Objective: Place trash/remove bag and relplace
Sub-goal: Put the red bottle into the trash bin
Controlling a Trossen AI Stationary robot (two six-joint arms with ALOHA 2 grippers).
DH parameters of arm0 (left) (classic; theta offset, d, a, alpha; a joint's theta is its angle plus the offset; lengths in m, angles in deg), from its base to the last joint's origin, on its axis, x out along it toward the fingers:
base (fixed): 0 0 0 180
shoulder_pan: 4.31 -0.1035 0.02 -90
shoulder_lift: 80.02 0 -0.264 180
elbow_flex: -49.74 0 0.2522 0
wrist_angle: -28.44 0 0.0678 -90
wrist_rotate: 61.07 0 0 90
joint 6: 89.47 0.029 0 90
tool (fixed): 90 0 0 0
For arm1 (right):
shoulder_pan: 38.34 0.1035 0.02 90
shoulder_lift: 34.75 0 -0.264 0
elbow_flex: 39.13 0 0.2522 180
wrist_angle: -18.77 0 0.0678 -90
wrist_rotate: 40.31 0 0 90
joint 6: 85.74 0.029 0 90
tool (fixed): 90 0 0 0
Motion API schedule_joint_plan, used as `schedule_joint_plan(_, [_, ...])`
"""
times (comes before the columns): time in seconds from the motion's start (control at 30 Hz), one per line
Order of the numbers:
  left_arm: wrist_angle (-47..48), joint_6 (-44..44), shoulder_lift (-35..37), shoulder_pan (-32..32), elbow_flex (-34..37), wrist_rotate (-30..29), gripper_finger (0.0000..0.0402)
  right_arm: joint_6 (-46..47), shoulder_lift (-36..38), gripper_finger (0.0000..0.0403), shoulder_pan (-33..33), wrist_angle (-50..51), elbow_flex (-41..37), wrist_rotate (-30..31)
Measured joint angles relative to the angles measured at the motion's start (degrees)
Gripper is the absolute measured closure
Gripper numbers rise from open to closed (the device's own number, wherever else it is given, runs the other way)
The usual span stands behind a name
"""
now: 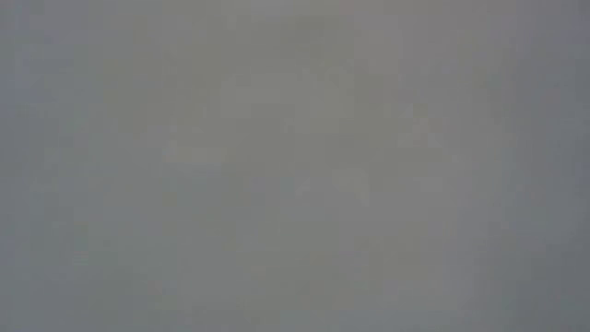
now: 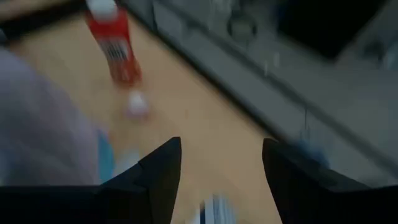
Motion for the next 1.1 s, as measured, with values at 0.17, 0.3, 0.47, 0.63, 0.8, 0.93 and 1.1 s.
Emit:
schedule_joint_plan(0.17, [-3.5, -6.3, -5.3, -4.2, 0.0, 4.1, 0.0152, 2.9, 0.5, 0.0193, -2.9, 6.2, -4.6, -8.6])
schedule_joint_plan(0.3, [-0.5, -7.9, -6.2, -6.6, 0.2, 5.5, 0.0152, -4.0, -0.2, 0.0203, -4.6, -4.2, -12.6, -20.6])
schedule_joint_plan(0.47, [0.7, -8.7, -5.2, -8.5, 0.1, 2.4, 0.0152, -20.0, -3.9, 0.0218, -4.8, -28.1, -24.4, -30.0])
schedule_joint_plan(0.63, [0.7, -13.0, -3.0, -9.9, 0.0, 0.6, 0.0152, -22.0, -12.2, 0.0220, -6.6, -38.8, -27.4, -33.2])
schedule_joint_plan(0.8, [1.0, -15.5, -2.1, -9.9, 0.0, -1.1, 0.0152, -22.0, -23.0, 0.0223, -6.0, -44.6, -25.9, -37.0])
schedule_joint_plan(0.93, [2.4, -16.8, -2.0, -9.6, 0.0, -1.6, 0.0152, -22.1, -29.2, 0.0227, -4.0, -46.2, -21.6, -39.3])
schedule_joint_plan(1.1, [5.4, -16.7, -2.0, -9.2, 0.0, -2.6, 0.0152, -22.6, -34.0, 0.0229, -1.0, -46.3, -14.1, -42.1])
